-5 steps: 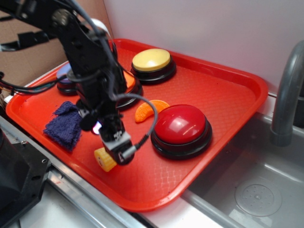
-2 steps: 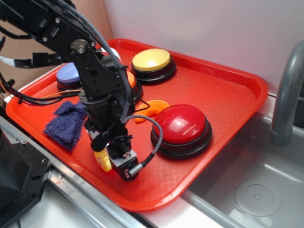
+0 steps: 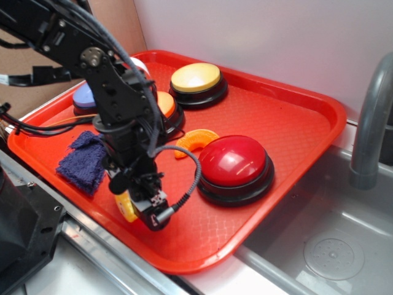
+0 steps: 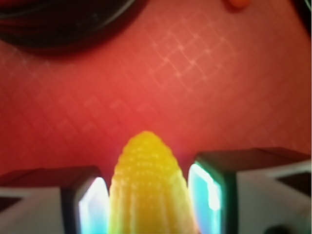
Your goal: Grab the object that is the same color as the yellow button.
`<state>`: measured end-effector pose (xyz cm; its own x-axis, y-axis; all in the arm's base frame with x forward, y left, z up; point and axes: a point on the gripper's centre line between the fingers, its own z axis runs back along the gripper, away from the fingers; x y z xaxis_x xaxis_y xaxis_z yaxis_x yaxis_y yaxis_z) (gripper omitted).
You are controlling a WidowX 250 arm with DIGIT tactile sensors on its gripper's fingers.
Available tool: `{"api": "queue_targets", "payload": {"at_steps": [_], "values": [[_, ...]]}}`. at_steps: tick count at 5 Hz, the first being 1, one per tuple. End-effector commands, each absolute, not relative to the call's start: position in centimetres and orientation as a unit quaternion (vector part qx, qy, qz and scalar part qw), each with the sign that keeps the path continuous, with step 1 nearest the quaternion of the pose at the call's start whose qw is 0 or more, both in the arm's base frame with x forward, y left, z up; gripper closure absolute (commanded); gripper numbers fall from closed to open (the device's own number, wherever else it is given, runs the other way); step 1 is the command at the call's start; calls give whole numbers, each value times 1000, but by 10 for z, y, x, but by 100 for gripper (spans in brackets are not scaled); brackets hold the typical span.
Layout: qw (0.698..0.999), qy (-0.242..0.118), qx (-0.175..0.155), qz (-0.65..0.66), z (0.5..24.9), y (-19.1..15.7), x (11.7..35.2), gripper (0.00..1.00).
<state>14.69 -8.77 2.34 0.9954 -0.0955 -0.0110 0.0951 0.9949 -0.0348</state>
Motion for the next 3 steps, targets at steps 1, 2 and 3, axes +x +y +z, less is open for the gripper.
{"api": "queue_targets", "payload": {"at_steps": [1,2,3], "values": [[999,-3,-36,1,80,-67,168,100],[999,0,-31,6,111,-50,172,100],[999,-12,-24,18,142,-30,170,100]]}}
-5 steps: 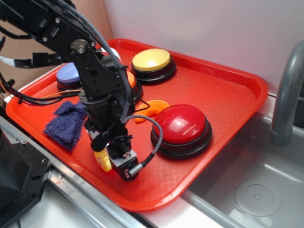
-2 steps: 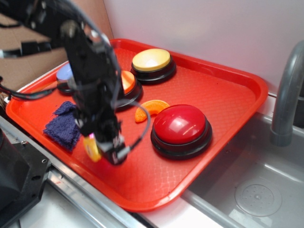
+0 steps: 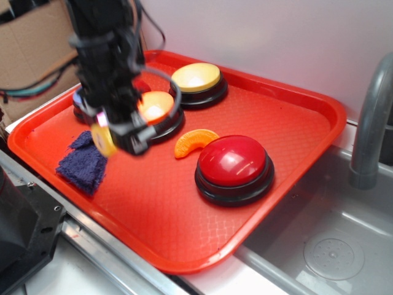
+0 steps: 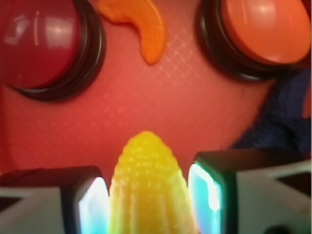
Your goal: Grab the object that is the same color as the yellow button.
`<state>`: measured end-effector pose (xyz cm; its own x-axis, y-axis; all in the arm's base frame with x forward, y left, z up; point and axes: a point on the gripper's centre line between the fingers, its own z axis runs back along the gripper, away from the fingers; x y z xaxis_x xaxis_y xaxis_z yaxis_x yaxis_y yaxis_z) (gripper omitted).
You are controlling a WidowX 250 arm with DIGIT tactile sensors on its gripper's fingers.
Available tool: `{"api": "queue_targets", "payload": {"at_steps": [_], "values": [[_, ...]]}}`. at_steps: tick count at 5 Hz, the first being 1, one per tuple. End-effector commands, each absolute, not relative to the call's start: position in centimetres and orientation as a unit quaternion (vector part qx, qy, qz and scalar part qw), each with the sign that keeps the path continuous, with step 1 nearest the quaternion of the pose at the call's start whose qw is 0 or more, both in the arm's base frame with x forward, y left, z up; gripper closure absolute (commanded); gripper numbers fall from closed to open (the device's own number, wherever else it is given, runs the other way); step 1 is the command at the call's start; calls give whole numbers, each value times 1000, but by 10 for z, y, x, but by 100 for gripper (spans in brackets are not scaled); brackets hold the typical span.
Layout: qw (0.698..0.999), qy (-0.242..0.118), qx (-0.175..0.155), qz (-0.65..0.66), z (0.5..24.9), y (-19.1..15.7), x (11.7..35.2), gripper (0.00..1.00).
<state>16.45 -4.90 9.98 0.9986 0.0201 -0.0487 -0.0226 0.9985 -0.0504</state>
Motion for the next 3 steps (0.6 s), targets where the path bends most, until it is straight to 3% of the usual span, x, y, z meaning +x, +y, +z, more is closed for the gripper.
{"api": "queue_targets", "payload": {"at_steps": [1,2,3], "values": [[998,-34,-21,40,172,-14,164,100],[997,-49,-15,62,195,4,160,100],[994,-55,11,92,201,14,158,100]]}}
